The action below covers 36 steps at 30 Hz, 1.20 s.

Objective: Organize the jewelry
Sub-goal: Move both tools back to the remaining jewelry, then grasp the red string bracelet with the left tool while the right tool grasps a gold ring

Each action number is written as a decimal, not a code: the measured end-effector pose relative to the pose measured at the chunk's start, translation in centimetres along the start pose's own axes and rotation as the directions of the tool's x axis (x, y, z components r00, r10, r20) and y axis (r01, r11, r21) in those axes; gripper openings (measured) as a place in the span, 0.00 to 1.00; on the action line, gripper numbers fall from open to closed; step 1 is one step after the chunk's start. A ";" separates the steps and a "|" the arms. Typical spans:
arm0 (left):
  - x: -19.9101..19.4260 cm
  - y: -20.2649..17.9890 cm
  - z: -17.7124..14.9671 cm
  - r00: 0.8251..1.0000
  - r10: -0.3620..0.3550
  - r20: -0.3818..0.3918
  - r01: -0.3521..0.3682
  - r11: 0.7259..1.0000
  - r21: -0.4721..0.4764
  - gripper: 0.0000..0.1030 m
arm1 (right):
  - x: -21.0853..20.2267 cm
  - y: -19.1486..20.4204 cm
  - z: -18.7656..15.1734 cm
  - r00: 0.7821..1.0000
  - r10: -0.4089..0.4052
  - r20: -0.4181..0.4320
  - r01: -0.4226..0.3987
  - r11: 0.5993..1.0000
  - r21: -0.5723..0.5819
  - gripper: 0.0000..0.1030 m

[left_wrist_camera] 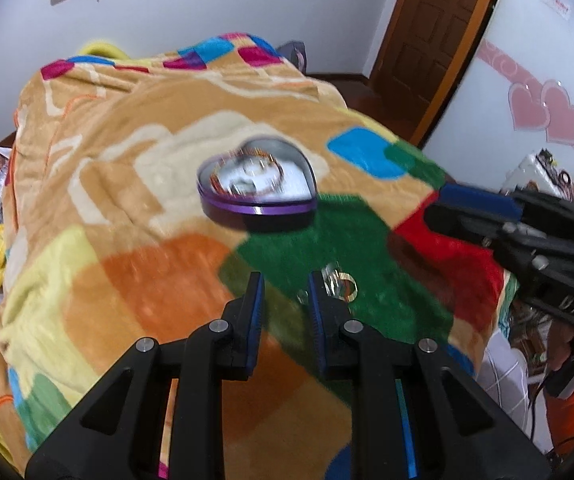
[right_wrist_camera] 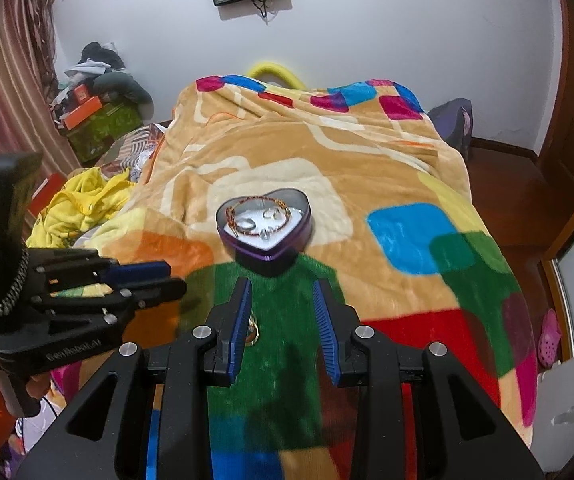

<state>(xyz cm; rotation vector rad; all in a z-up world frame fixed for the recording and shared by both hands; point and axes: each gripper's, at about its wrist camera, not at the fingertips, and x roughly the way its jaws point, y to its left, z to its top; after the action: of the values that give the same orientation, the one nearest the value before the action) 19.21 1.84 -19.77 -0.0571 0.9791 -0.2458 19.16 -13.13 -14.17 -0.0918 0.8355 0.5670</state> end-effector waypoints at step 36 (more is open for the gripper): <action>-4.3 0.0 0.0 0.988 -0.032 0.148 0.036 0.999 -0.024 0.06 | 4.1 2.0 -3.9 0.988 0.034 -0.149 -0.039 0.999 -0.029 0.28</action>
<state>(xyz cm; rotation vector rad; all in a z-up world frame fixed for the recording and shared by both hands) 16.96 2.83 -16.27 -0.1148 0.8342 -0.2568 17.72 -10.82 -19.48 -0.1496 0.9750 0.6133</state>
